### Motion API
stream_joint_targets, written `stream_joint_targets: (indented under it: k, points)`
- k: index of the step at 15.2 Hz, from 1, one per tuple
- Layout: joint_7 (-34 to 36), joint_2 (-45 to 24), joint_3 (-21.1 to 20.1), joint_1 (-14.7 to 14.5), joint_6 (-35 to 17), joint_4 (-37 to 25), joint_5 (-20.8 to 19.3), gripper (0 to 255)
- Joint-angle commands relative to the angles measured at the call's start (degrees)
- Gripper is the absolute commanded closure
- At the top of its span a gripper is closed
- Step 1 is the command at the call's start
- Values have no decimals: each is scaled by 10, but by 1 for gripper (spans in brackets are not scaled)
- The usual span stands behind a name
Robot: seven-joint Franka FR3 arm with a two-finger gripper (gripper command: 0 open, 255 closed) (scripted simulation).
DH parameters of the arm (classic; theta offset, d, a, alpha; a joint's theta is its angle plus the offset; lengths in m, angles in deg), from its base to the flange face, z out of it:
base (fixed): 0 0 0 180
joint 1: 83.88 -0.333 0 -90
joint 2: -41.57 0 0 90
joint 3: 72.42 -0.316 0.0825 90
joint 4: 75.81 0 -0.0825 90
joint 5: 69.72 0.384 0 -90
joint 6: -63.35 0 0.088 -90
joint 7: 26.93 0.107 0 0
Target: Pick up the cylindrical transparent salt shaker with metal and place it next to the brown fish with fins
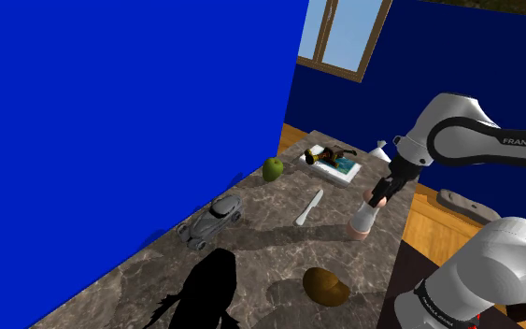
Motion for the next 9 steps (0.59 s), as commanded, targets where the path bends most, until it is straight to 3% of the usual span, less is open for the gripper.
stream_joint_targets:
  k: [1,9]
  points:
    - [2,4,-1,0,14,-9,0,255]
    - [11,18,-7,-2,82,-65,3,255]
